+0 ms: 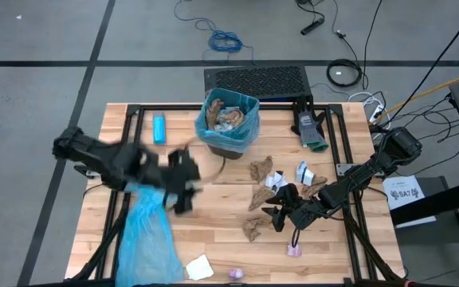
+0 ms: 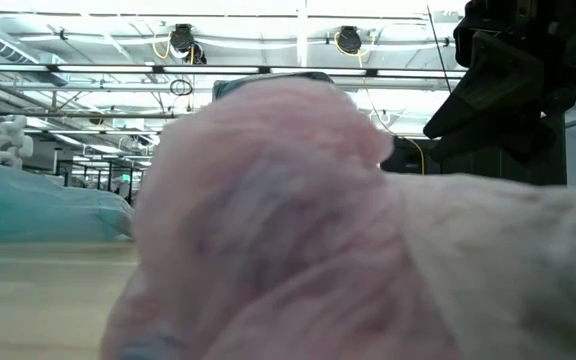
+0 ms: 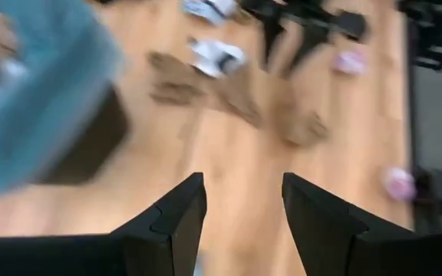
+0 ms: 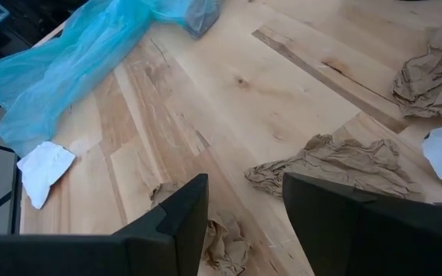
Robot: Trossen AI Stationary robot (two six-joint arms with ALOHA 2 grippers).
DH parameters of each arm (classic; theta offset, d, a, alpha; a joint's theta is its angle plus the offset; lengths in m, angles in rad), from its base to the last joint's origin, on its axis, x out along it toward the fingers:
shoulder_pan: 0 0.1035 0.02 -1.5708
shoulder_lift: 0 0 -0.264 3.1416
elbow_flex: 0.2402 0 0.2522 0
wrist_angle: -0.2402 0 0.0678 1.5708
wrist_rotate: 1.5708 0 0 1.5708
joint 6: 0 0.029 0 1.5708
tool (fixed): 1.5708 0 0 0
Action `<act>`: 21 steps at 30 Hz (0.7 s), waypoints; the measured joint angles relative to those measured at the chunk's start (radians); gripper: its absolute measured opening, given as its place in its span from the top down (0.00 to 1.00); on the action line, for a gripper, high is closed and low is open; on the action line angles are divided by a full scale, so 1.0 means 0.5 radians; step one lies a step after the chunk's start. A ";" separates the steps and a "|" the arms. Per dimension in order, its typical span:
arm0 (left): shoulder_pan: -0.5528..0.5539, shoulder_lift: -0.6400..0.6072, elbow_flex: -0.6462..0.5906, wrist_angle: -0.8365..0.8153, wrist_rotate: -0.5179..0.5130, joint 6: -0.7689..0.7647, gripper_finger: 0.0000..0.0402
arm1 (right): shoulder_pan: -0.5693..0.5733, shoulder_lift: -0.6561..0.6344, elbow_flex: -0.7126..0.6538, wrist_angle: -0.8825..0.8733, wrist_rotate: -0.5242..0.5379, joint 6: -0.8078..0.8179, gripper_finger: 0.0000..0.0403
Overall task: Place trash/remove bag and relplace
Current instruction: Put the white paper into the trash bin
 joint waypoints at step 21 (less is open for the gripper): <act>-0.784 0.918 -0.003 0.044 0.268 -1.191 0.56 | 0.001 0.000 0.000 0.025 0.000 0.012 0.60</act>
